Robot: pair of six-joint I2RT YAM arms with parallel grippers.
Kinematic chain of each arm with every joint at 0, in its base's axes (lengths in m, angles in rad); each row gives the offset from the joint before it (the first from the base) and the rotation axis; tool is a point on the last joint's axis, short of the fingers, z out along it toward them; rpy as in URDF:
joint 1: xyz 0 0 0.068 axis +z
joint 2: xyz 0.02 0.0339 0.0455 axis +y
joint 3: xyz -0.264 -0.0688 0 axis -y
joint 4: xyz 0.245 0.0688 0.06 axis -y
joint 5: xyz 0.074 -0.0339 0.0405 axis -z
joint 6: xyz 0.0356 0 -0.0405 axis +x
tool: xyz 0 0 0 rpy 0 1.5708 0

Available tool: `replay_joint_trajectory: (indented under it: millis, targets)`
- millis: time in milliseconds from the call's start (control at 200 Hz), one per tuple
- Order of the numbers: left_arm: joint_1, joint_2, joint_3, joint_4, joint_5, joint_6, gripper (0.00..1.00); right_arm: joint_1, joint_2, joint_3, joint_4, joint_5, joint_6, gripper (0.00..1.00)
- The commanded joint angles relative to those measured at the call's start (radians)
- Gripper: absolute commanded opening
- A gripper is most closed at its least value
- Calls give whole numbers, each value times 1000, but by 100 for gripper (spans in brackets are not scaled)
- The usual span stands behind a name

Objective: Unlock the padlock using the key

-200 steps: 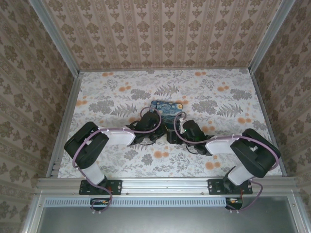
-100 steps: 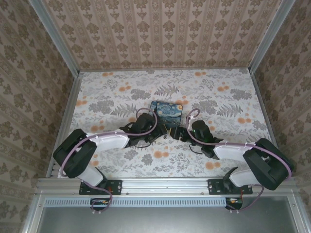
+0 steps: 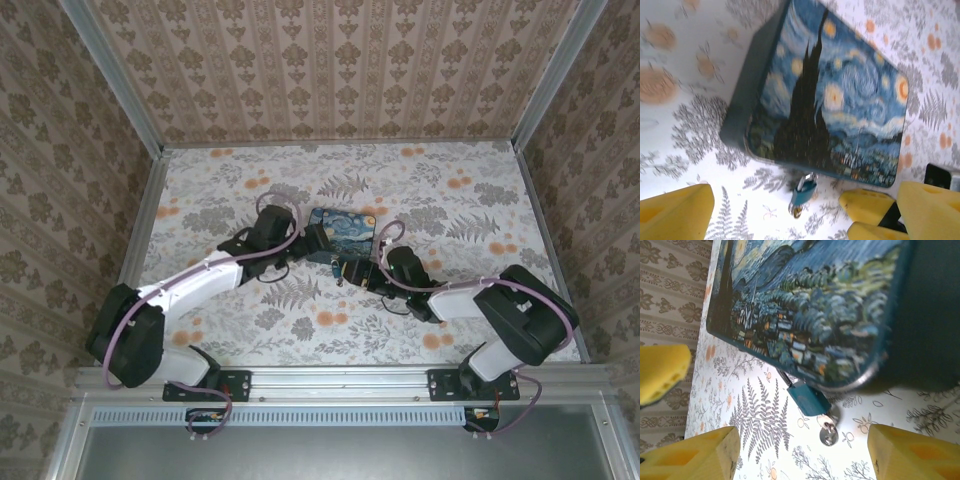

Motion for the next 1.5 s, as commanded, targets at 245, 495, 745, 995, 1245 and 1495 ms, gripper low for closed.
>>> replay_joint_trajectory:
  millis: [245, 495, 745, 995, 1245, 1495]
  targets:
    - [86, 86, 90, -109, -3, 187, 100, -160, 111, 180, -23, -104, -43, 69]
    - [89, 174, 160, -103, 12, 224, 100, -164, 103, 79, 35, -162, -73, 64]
    - [91, 231, 195, -85, 32, 224, 100, -103, 152, 67, 54, -109, -84, 63]
    - [96, 238, 189, -73, 33, 220, 100, -46, 242, 124, 59, -70, -87, 63]
    - [100, 244, 190, -64, 38, 214, 100, 1, 318, 162, 60, -36, -84, 61]
    - [100, 251, 194, -59, 43, 207, 100, 18, 368, 162, 89, -14, -71, 45]
